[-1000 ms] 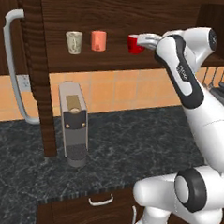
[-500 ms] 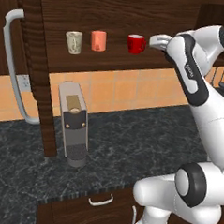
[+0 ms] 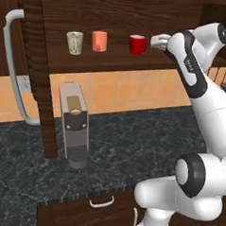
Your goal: Gather all objects into one cabinet and sort the glasses and bowls to opposite sides.
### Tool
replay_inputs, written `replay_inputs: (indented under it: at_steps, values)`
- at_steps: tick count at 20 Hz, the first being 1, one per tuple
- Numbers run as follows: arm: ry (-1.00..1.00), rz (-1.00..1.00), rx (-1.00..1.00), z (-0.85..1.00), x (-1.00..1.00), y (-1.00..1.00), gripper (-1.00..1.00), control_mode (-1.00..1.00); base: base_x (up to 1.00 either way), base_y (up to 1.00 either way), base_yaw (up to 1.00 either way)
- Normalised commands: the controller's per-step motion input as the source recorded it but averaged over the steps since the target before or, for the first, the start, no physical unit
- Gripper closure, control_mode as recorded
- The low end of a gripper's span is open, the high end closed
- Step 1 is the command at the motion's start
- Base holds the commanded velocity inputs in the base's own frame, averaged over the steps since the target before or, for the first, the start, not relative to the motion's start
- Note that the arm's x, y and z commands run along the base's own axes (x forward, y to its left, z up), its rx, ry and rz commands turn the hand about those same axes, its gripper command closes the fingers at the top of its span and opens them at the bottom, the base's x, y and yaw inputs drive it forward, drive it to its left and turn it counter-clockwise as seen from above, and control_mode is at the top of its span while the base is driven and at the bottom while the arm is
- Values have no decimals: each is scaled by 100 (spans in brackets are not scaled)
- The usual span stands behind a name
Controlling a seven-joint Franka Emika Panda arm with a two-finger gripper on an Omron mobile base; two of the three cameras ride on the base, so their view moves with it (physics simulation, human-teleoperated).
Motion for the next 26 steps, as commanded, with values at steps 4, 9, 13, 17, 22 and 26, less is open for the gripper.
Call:
replay_inputs:
  at_steps: [4,9,13,17,22,26]
  values:
    - [0,0,0,0,30,-1,-100,-100,0,0,0]
    - [0,3,0,-4,22,0,-100,-100,0,0,0]
    - [0,1,0,-2,37,0,-100,-100,0,0,0]
    - [0,2,0,-7,29,3,-100,-100,0,0,0]
    - [0,2,-1,-17,25,3,-100,-100,0,0,0]
    - [0,1,-2,-4,37,1,-100,-100,0,0,0]
